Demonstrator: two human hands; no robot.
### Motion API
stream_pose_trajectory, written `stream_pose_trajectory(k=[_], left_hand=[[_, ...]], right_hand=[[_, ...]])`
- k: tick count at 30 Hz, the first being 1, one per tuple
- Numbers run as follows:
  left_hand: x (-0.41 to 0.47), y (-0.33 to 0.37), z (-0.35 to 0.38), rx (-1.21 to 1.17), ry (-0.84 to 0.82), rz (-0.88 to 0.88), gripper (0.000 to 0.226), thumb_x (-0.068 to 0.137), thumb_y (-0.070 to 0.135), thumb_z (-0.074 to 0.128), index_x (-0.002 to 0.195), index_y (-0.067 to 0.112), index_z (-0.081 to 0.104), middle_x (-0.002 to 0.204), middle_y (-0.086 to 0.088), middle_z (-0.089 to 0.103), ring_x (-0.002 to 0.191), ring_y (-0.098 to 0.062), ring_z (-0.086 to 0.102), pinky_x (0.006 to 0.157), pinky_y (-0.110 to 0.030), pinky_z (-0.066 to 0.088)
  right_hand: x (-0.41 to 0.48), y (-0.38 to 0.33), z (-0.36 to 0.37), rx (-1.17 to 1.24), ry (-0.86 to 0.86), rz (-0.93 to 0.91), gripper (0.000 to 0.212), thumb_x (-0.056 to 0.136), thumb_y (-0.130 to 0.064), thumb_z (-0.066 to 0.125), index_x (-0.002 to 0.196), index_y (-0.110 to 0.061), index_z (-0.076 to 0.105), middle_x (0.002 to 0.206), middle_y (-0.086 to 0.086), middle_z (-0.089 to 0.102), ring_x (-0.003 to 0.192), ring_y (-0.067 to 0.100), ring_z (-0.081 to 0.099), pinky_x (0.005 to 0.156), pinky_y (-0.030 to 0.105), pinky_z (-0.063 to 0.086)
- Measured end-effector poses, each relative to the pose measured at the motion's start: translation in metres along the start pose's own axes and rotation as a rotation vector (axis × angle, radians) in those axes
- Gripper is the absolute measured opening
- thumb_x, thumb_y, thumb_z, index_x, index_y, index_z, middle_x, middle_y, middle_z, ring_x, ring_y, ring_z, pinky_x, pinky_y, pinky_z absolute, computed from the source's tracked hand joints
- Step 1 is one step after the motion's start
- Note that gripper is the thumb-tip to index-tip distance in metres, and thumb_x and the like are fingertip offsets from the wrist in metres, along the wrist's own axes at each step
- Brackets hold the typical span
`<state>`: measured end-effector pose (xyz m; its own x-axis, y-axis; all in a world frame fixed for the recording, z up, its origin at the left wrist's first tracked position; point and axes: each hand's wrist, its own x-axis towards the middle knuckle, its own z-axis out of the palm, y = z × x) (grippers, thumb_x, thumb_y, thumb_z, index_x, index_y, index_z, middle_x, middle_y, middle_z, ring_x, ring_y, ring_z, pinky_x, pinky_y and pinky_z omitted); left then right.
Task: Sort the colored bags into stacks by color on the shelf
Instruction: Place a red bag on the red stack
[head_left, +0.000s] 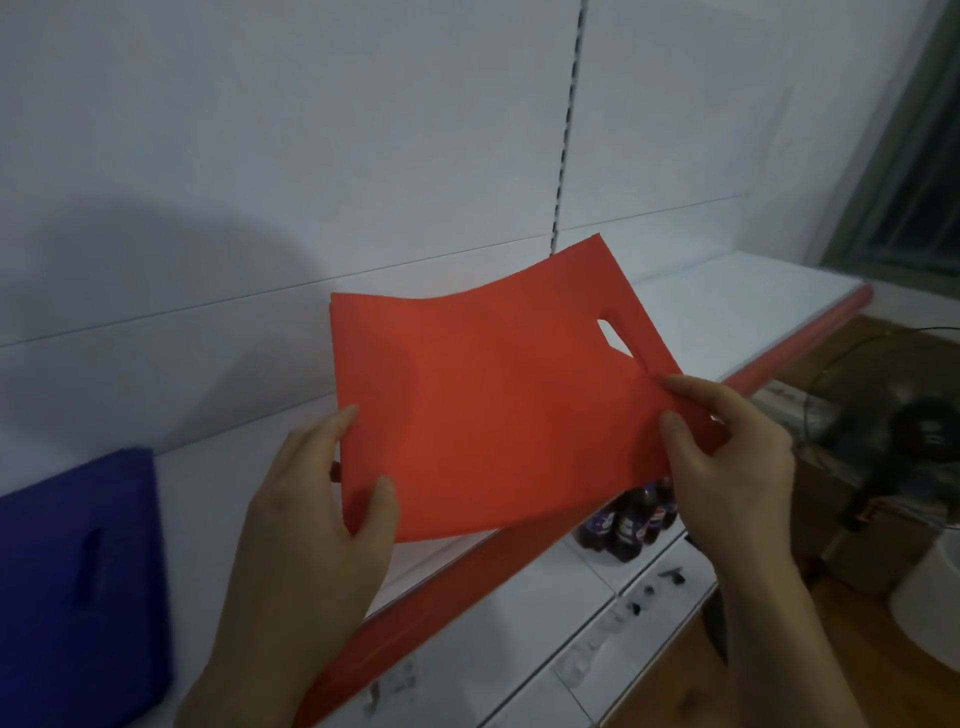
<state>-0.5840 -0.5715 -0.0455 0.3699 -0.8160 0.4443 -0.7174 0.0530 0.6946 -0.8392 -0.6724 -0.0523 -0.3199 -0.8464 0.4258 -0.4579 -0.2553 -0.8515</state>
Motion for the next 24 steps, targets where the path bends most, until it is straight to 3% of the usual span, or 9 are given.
stream_pose_trajectory(k=[4,8,10,13,18,21,24], left_hand=[[0.012,0.008,0.032,0.099,-0.031,-0.074,0.061,0.087,0.036,0.060,0.145,0.024,0.044,0.130,0.012,0.051,0.113,-0.011,0.053,0.095,-0.034,0.046],[0.022,0.018,0.065,0.210,-0.018,-0.148,0.068,0.082,0.046,0.052,0.143,0.018,0.047,0.135,0.001,0.054,0.120,-0.022,0.052,0.104,-0.044,0.044],[0.026,0.025,0.082,0.274,-0.022,-0.199,0.074,0.078,0.054,0.045,0.143,0.019,0.045,0.138,0.001,0.052,0.125,-0.023,0.048,0.105,-0.047,0.043],[0.032,0.035,0.110,0.363,-0.061,-0.288,0.077,0.081,0.059,0.043,0.149,0.023,0.037,0.148,0.003,0.044,0.134,-0.023,0.039,0.108,-0.049,0.039],[0.042,0.037,0.134,0.544,-0.165,-0.394,0.079,0.091,0.060,0.046,0.157,0.028,0.015,0.163,0.010,0.017,0.148,-0.015,0.011,0.117,-0.048,0.022],[0.044,0.035,0.134,0.554,-0.148,-0.443,0.080,0.090,0.061,0.047,0.157,0.027,0.017,0.164,0.009,0.016,0.149,-0.016,0.012,0.117,-0.048,0.022],[0.045,0.039,0.129,0.579,-0.123,-0.446,0.079,0.090,0.062,0.046,0.156,0.028,0.019,0.163,0.007,0.018,0.149,-0.017,0.014,0.117,-0.048,0.023]], right_hand=[[0.045,0.021,0.007,0.002,-0.075,-0.007,0.028,0.096,-0.017,0.062,0.120,-0.031,0.066,0.102,-0.022,0.063,0.085,0.001,0.061,0.081,0.029,0.054],[0.093,0.044,0.018,-0.065,-0.209,-0.023,0.031,0.095,-0.017,0.063,0.124,-0.028,0.067,0.114,-0.011,0.067,0.102,0.013,0.062,0.093,0.039,0.055],[0.118,0.056,0.024,-0.103,-0.267,-0.053,0.030,0.093,-0.017,0.065,0.120,-0.029,0.069,0.108,-0.010,0.068,0.097,0.014,0.063,0.093,0.041,0.054],[0.149,0.073,0.032,-0.163,-0.360,-0.118,0.030,0.091,-0.016,0.067,0.119,-0.025,0.070,0.106,-0.003,0.072,0.086,0.015,0.059,0.087,0.031,0.048],[0.185,0.094,0.044,-0.274,-0.574,-0.176,0.040,0.090,-0.025,0.068,0.130,-0.021,0.064,0.122,0.004,0.068,0.110,0.024,0.061,0.091,0.027,0.041],[0.189,0.099,0.046,-0.311,-0.701,-0.208,0.046,0.087,-0.034,0.070,0.131,-0.023,0.062,0.124,0.003,0.067,0.115,0.028,0.059,0.097,0.035,0.046],[0.192,0.098,0.045,-0.406,-0.770,-0.223,0.051,0.089,-0.045,0.065,0.137,-0.029,0.057,0.151,0.003,0.047,0.135,0.032,0.043,0.108,0.054,0.040]])
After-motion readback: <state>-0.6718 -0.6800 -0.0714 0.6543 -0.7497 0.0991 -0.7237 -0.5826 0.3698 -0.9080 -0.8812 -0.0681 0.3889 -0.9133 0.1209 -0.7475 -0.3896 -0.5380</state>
